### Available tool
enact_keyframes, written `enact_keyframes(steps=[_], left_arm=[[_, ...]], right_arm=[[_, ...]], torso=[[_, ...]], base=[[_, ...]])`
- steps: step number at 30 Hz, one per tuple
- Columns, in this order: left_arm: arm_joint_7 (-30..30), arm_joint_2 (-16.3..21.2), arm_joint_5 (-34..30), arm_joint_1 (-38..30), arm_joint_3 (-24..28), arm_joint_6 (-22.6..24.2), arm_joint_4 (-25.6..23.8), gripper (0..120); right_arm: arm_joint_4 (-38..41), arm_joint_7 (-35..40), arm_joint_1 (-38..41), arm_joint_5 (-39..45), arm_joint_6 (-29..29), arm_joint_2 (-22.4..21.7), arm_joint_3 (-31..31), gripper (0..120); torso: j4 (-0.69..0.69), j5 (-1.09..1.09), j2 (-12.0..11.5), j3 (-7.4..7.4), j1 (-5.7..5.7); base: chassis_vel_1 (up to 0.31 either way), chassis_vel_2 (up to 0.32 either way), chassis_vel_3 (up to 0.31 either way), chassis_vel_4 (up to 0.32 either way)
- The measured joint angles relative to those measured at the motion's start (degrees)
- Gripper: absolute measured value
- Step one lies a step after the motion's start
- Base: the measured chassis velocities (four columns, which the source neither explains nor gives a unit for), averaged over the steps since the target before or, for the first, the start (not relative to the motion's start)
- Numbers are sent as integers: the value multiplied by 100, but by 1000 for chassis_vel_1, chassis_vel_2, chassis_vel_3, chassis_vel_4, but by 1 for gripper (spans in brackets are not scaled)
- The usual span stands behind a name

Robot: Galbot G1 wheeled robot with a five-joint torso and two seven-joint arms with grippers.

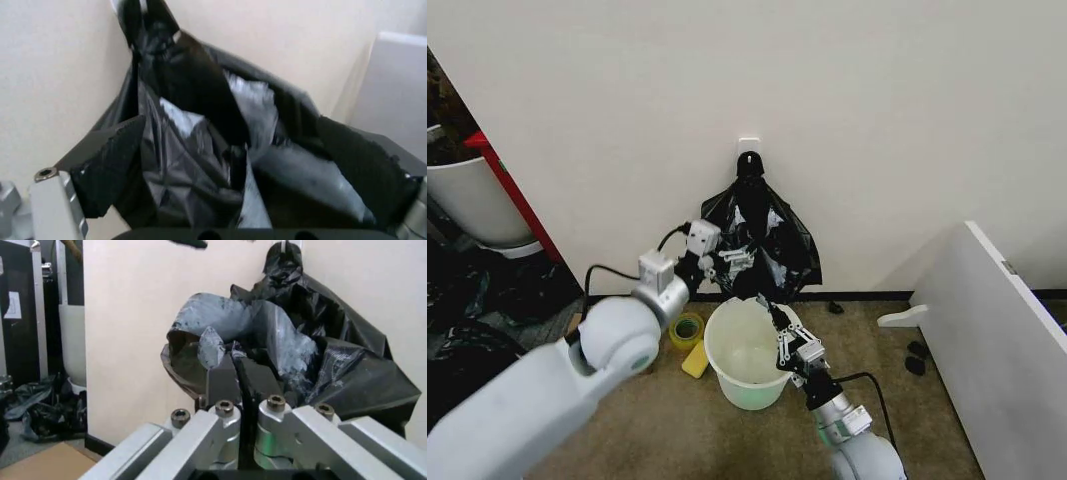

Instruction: Place the garbage bag over the trash bin.

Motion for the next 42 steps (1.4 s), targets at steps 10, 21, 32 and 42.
enact_keyframes(steps=[10,21,32,42], left_arm=[[-70,-27,-1210,-740,258,1283,114,98],[-389,-364,-1230,-860,542,1347,689,85],[-400,-407,-1132,-856,559,1217,697,41],[-392,-453,-1017,-710,491,1153,774,7]], right_arm=[[98,21,-62,-8,25,26,40,0],[157,31,-179,-27,79,-29,85,0],[141,46,-123,-24,66,-33,53,0],[135,83,-117,28,31,-64,45,0]], torso=[[1,0,0,0,-1],[0,0,0,0,0],[0,0,0,0,-1],[0,0,0,0,-1]], base=[[0,0,0,0],[0,0,0,0],[0,0,0,0],[0,0,0,0]])
